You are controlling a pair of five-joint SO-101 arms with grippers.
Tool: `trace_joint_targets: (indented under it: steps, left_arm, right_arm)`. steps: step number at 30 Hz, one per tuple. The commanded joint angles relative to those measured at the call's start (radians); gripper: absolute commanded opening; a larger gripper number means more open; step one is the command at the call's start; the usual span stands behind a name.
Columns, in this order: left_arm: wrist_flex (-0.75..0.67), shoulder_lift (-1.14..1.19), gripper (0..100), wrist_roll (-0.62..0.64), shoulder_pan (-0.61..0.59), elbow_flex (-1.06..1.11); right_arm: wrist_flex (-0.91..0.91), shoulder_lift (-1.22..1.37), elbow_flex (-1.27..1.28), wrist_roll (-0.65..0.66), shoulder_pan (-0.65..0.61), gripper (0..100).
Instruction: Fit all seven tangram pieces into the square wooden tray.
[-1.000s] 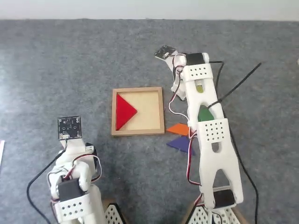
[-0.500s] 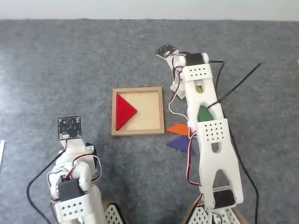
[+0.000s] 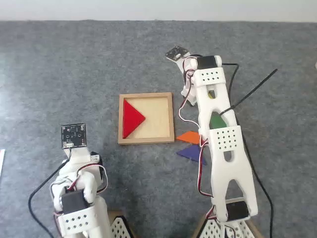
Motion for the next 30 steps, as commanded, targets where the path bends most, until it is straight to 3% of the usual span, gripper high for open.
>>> trace_joint_targets:
  steps: [1,16,22,30]
  left_arm:
    - [0.003,-0.018,8,-0.002,-0.008,-0.012]
    - [0.003,-0.018,8,-0.002,-0.008,-0.012]
    - [0.003,-0.018,8,-0.002,-0.008,-0.012]
    - [0.003,-0.018,8,-0.002,-0.008,-0.012]
  right_arm:
    - [0.053,-0.107,-0.086,-0.011,-0.024,20.4]
    - [0.007,-0.252,0.112,-0.020,-0.054,22.1]
    - [-0.133,-0.154,0.121,-0.269,-0.027,38.0]
    - [-0.096,-0.076,0.126,-0.210,-0.039,36.2]
